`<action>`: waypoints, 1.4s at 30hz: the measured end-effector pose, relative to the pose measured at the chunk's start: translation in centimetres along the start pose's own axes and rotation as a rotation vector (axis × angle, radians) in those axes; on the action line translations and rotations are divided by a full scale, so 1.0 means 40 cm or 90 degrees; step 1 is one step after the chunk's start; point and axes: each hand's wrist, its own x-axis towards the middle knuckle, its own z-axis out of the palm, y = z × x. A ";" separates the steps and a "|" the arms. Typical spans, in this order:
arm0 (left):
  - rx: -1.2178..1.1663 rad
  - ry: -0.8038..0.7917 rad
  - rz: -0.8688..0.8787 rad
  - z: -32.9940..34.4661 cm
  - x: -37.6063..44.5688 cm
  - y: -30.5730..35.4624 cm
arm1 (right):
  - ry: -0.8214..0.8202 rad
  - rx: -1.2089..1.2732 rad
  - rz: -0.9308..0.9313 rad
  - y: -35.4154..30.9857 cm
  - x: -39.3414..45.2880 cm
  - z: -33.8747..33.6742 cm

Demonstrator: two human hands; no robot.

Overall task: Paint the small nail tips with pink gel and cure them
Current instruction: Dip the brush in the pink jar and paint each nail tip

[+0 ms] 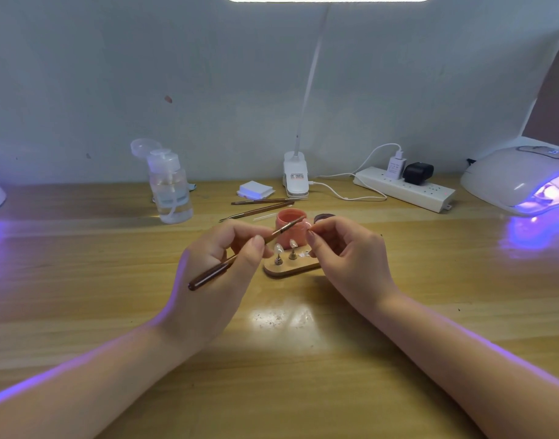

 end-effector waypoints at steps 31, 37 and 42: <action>0.010 -0.013 -0.013 0.006 0.001 0.008 | 0.022 -0.022 -0.040 0.011 0.001 0.001; -0.003 0.002 -0.026 0.002 -0.001 0.004 | 0.014 -0.015 -0.018 0.009 0.002 0.000; -0.012 -0.015 -0.031 0.008 -0.001 0.001 | 0.011 -0.015 -0.009 0.003 0.000 -0.003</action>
